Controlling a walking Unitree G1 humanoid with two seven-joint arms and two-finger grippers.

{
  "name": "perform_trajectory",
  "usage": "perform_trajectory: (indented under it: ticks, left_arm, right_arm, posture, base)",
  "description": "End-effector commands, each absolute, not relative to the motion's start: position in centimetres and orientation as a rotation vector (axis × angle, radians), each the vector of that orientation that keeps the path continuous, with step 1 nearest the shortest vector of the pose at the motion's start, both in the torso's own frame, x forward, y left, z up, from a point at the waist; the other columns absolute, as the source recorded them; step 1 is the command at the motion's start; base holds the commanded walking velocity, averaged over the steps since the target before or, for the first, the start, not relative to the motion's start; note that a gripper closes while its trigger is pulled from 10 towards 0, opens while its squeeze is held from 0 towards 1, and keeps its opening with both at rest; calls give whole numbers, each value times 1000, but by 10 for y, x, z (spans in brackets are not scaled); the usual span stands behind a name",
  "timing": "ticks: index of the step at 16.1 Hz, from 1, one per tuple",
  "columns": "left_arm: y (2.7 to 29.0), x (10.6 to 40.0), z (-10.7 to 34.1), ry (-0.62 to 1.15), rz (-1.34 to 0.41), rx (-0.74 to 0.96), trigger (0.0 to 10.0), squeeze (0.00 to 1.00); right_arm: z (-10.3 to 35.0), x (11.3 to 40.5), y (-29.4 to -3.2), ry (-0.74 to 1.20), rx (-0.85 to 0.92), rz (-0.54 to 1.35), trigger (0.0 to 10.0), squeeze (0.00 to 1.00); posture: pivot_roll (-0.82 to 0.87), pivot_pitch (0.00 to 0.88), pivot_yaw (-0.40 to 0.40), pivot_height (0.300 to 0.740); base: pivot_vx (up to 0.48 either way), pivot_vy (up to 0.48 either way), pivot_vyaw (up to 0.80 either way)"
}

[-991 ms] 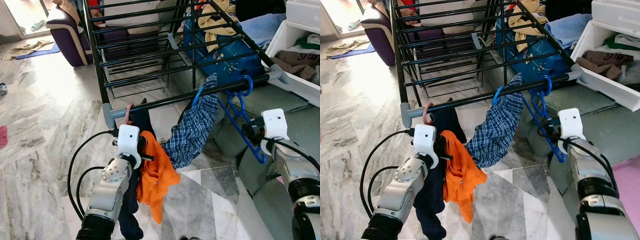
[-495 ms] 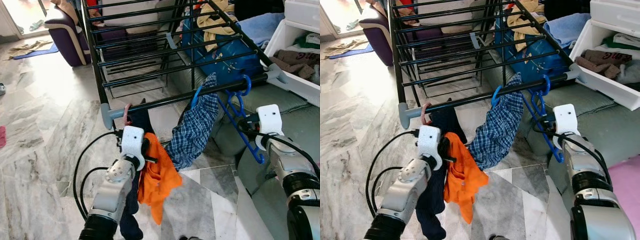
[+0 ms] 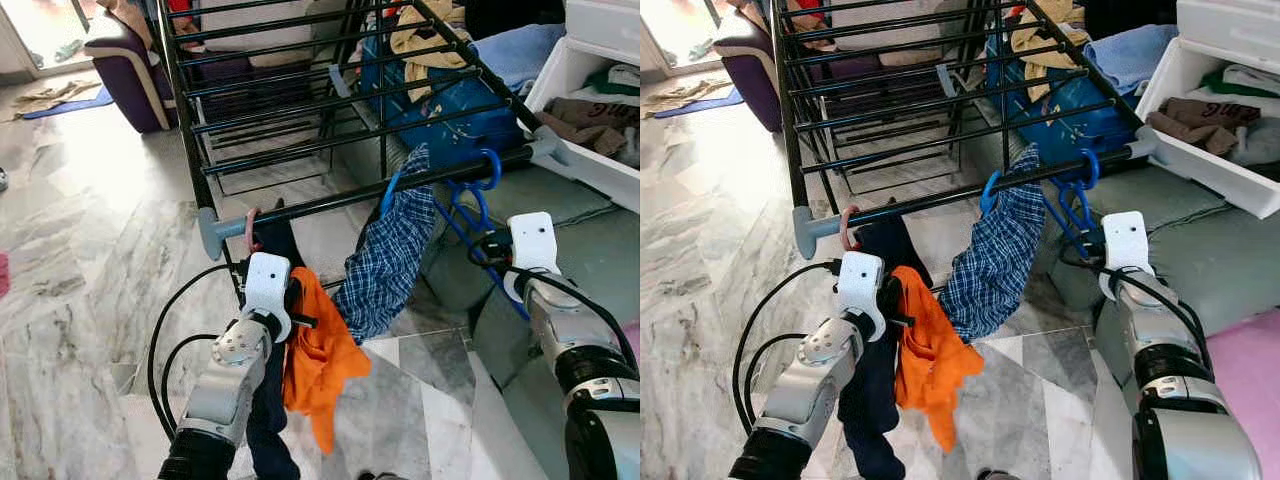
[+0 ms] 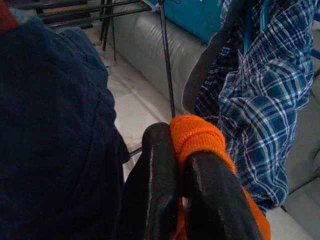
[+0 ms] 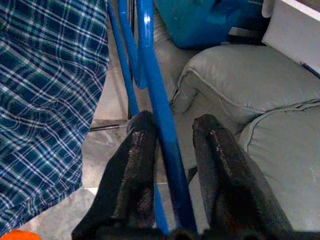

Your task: Hang hanger

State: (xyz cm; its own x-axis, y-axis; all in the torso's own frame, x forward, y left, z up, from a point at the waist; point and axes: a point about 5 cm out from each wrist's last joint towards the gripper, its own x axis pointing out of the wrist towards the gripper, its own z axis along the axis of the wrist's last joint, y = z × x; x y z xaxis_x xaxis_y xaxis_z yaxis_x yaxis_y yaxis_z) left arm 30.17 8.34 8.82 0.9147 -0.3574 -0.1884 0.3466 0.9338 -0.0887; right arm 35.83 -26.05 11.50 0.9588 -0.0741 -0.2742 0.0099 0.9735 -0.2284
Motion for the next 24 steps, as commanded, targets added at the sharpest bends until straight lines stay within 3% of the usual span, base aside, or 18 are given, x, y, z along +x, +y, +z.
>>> perform_trajectory:
  ticks: [1, 8, 14, 19, 20, 21, 22, 23, 24]
  left_arm:
    - [83, 301, 88, 209, -362, -50, 10000, 0]
    - [82, 301, 87, 214, -370, -46, 10000, 0]
    - [78, 301, 86, 217, -371, -49, 10000, 0]
    - [79, 300, 86, 217, -366, -48, 10000, 0]
    - [82, 300, 88, 207, -357, -52, 10000, 0]
    - [85, 298, 94, 178, -354, -75, 10000, 0]
    - [87, 294, 100, 143, -358, -99, 10000, 0]
    - [89, 291, 102, 134, -359, -108, 10000, 0]
    - [91, 289, 102, 132, -356, -105, 10000, 0]
  right_arm:
    - [120, 361, -263, 273, -221, -53, 0, 0]
    - [122, 362, -262, 254, -222, -54, 0, 0]
    - [141, 362, -251, 107, -188, -15, 0, 0]
    - [138, 335, -249, 10, -176, 1, 0, 0]
    - [132, 323, -250, 5, -172, -12, 471, 0]
    - [123, 307, -251, 9, -165, -28, 3451, 0]
    - [116, 290, -248, 3, -149, -53, 8941, 0]
    - [113, 280, -245, -3, -123, -67, 10000, 0]
    - [111, 274, -241, -10, -108, -74, 10000, 0]
  posture:
    - [-74, 119, 12, 740]
    - [-75, 116, 16, 740]
    - [-82, 107, 10, 740]
    - [-90, 101, 2, 740]
    - [-91, 101, 2, 740]
    - [-90, 98, 0, 740]
    - [-86, 90, -2, 740]
    - [-83, 81, -2, 740]
    - [-81, 77, -2, 740]
  base:
    - [0, 0, 0]
    - [0, 0, 0]
    - [0, 0, 0]
    - [0, 0, 0]
    - [0, 0, 0]
    - [0, 0, 0]
    - [0, 0, 0]
    - [0, 0, 0]
    - [0, 0, 0]
